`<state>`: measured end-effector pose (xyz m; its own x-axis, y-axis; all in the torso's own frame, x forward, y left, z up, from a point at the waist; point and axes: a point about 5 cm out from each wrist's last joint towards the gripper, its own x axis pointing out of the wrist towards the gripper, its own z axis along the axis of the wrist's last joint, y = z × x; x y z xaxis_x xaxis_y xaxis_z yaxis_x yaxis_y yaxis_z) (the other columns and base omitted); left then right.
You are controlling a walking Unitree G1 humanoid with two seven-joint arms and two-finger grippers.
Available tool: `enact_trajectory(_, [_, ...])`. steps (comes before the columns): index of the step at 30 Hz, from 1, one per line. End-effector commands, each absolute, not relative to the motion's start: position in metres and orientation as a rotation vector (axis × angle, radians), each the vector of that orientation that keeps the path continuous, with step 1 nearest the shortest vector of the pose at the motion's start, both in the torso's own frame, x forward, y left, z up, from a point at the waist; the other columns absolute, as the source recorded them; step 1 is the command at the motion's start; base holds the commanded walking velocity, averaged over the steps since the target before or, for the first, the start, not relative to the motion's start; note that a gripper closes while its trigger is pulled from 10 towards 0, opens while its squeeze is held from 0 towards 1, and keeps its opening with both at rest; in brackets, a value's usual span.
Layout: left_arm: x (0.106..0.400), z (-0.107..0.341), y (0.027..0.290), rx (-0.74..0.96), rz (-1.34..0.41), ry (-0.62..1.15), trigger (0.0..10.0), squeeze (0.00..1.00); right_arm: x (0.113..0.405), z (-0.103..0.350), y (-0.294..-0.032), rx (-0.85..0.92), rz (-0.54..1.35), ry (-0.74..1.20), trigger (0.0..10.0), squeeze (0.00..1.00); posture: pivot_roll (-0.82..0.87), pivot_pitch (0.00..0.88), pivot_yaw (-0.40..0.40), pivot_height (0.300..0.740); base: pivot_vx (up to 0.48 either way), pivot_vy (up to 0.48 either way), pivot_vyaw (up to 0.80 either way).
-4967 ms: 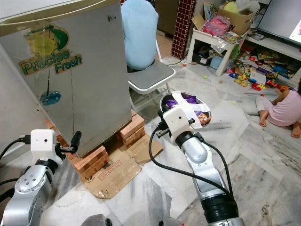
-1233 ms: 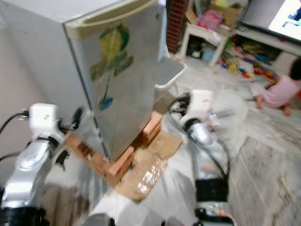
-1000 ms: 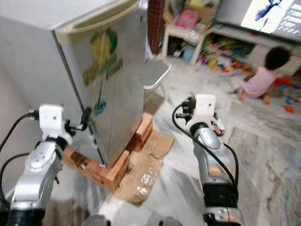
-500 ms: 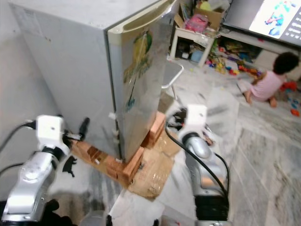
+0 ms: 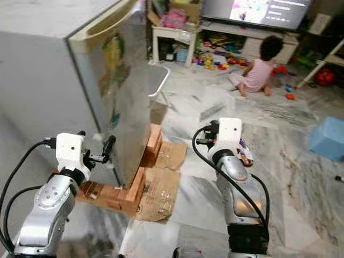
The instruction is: Restocking fridge
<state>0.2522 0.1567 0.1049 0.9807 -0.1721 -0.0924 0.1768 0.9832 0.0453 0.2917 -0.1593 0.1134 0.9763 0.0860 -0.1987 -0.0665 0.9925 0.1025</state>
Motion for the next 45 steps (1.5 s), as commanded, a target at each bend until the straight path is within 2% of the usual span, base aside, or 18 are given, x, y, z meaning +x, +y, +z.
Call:
enact_trajectory(1, [0.251,0.108,0.156,0.054,-0.167,0.076,10.0,0.0,0.294,0.126,-0.154,0.082,0.098,0.161,10.0,0.0,0.06,0.01,-0.05,0.74,0.304,0.0,0.0])
enact_trajectory(14, [0.254,0.111,0.163,0.048,-0.137,0.071,10.0,0.0,0.294,0.129,-0.156,0.054,0.106,0.16,10.0,0.0,0.05,0.039,-0.045,0.74,0.28,0.0,0.0])
enact_trajectory(27, [0.255,0.109,0.164,0.031,-0.155,0.081,10.0,0.0,0.288,0.126,-0.159,0.034,0.103,0.18,10.0,0.0,0.05,0.042,-0.052,0.74,0.0,0.0,0.0])
enact_trajectory(36, [0.289,0.114,0.171,0.022,-0.116,0.05,10.0,0.0,0.283,0.123,-0.16,0.036,0.097,0.204,10.0,0.0,0.03,0.061,-0.064,0.74,0.0,0.0,0.0])
enact_trajectory(45, [0.321,0.116,0.164,0.046,-0.102,0.036,10.0,0.0,0.272,0.118,-0.172,0.025,0.056,0.229,10.0,0.0,0.01,0.063,-0.055,0.74,0.0,0.0,0.0])
